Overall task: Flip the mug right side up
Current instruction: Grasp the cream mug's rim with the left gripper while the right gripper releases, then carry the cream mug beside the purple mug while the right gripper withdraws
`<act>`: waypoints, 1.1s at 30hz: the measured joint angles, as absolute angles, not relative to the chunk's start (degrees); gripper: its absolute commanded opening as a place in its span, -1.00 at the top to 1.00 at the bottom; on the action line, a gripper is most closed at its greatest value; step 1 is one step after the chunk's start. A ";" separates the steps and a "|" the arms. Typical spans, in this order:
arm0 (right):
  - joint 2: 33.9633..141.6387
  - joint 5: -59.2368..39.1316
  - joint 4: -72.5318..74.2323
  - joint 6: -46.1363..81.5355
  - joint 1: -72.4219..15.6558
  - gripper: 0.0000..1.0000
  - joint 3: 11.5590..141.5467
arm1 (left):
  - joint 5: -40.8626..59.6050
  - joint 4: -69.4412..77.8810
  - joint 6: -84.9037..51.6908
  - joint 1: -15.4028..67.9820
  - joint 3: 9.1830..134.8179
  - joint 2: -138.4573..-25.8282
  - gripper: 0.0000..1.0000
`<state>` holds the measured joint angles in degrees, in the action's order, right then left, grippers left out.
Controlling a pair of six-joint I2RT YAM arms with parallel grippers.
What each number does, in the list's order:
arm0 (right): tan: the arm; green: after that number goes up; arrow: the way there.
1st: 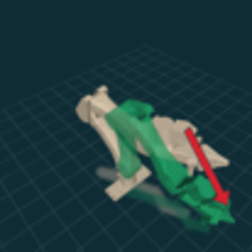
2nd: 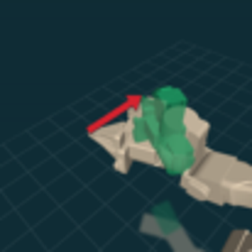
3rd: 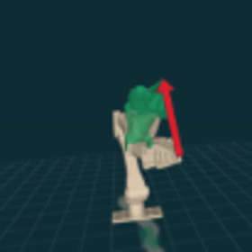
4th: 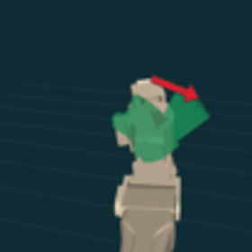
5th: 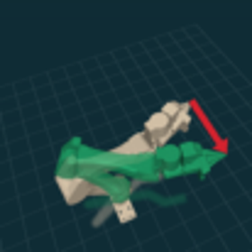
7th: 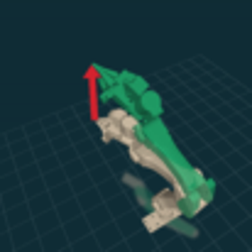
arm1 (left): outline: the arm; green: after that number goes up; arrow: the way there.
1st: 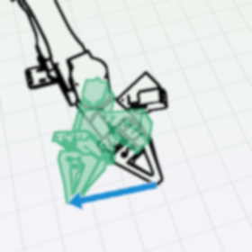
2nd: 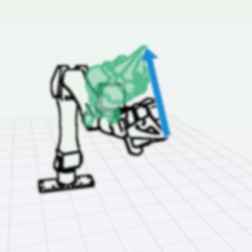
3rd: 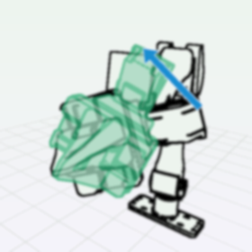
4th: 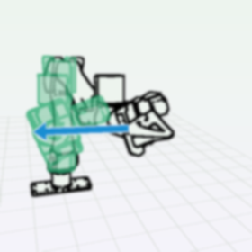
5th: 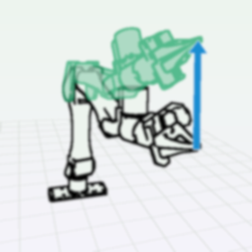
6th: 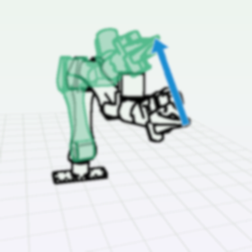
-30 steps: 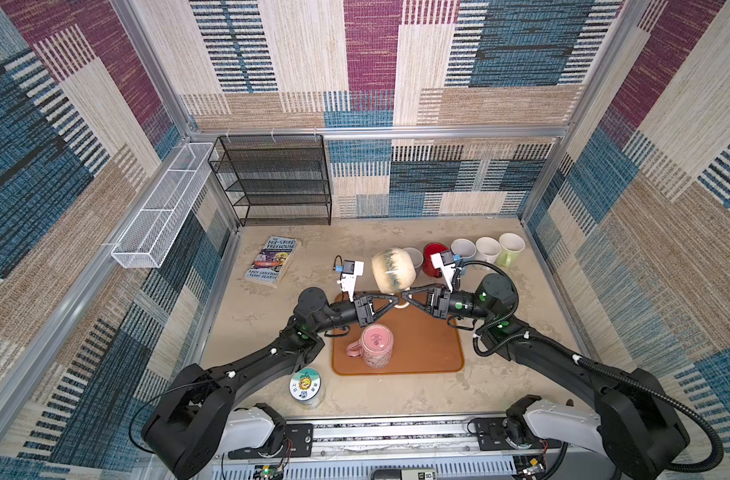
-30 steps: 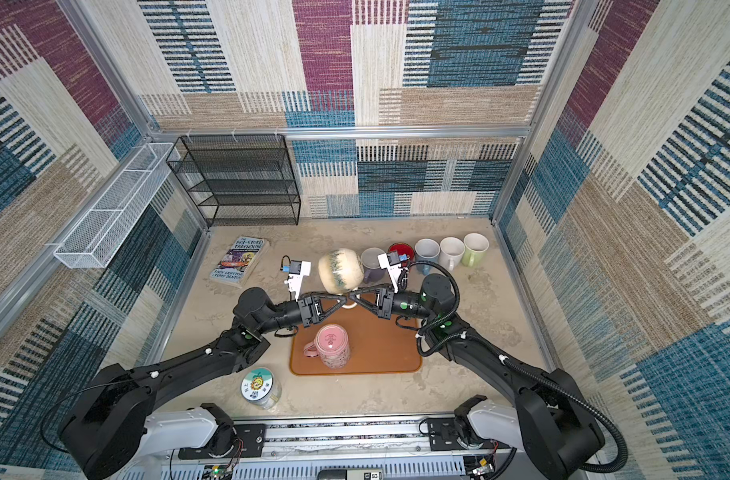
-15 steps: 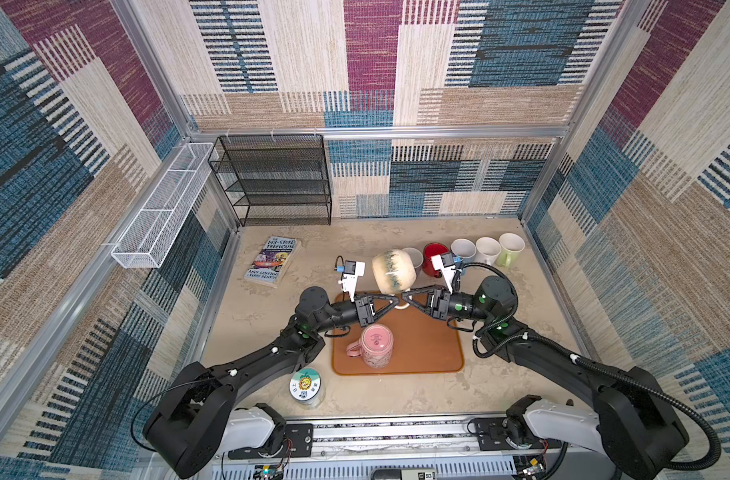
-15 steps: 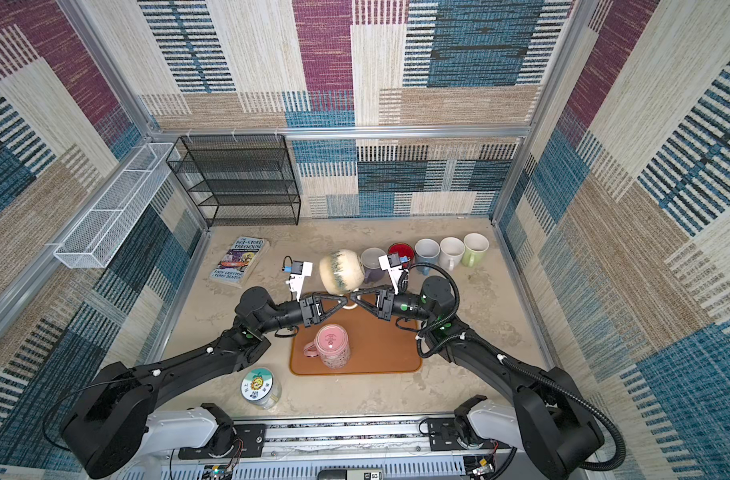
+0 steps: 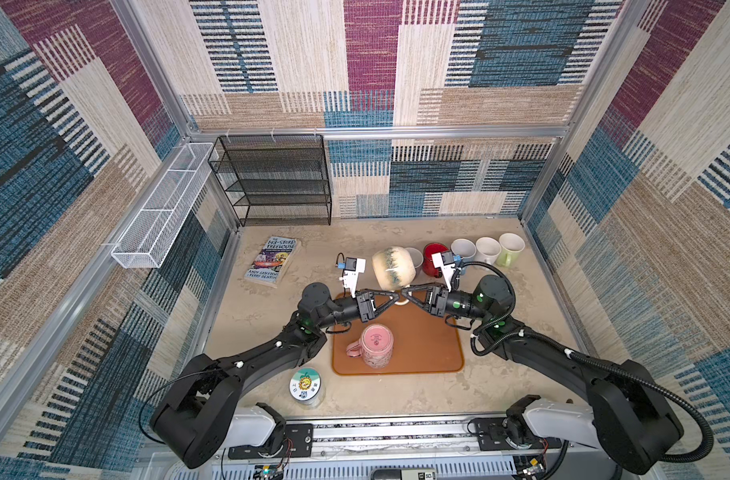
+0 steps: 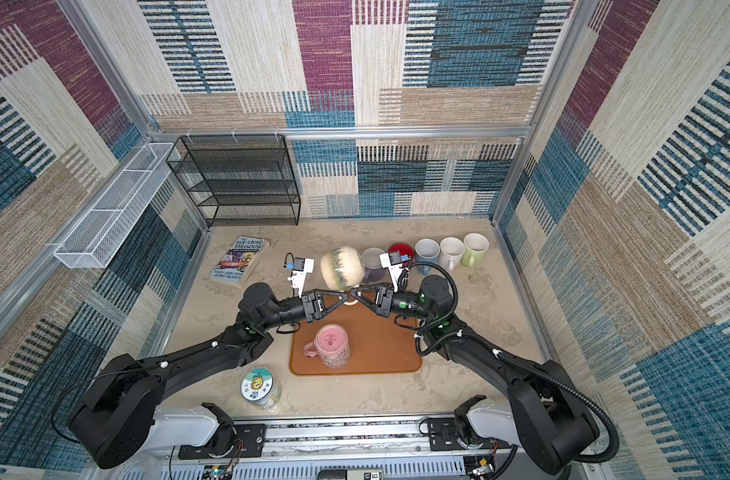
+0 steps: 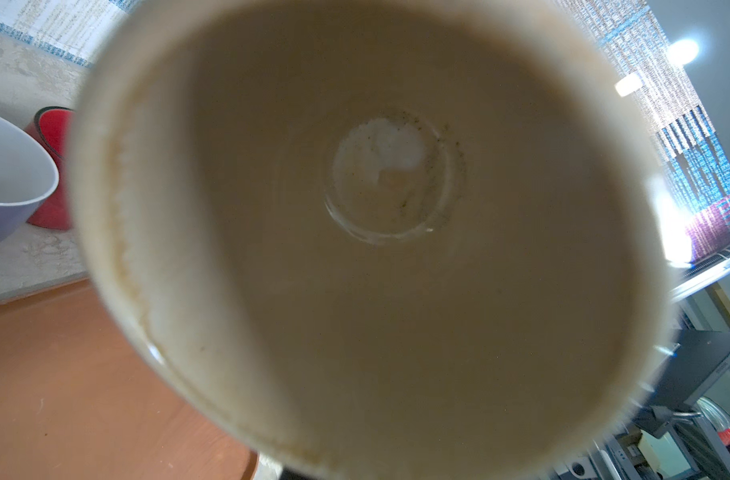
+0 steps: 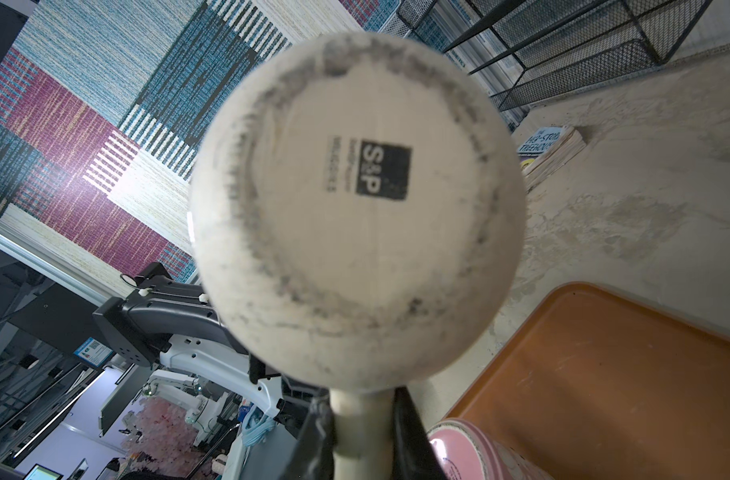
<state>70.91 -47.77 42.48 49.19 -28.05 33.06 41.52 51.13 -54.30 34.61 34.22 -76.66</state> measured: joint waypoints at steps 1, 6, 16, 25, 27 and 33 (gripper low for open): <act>70.96 -47.72 42.52 49.19 -28.05 1.00 33.06 | 41.45 51.11 -54.30 34.61 34.22 -76.66 1.00; 70.89 -48.03 40.88 48.03 -28.18 0.81 33.80 | 40.34 46.76 -53.08 34.61 34.22 -74.04 1.00; 70.81 -47.94 35.51 44.12 -28.47 0.03 34.09 | 33.98 26.76 -44.58 33.41 33.78 -66.32 1.00; 70.13 -47.70 34.70 41.47 -28.47 -0.12 33.69 | 28.67 17.63 -42.85 31.03 33.08 -65.67 1.00; 69.93 -47.35 34.28 40.86 -28.47 -0.14 33.43 | 28.51 17.10 -42.65 30.15 33.15 -66.15 1.00; 68.90 -45.91 32.05 38.70 -28.40 -0.15 33.04 | 26.65 13.08 -42.00 27.92 35.90 -69.19 1.00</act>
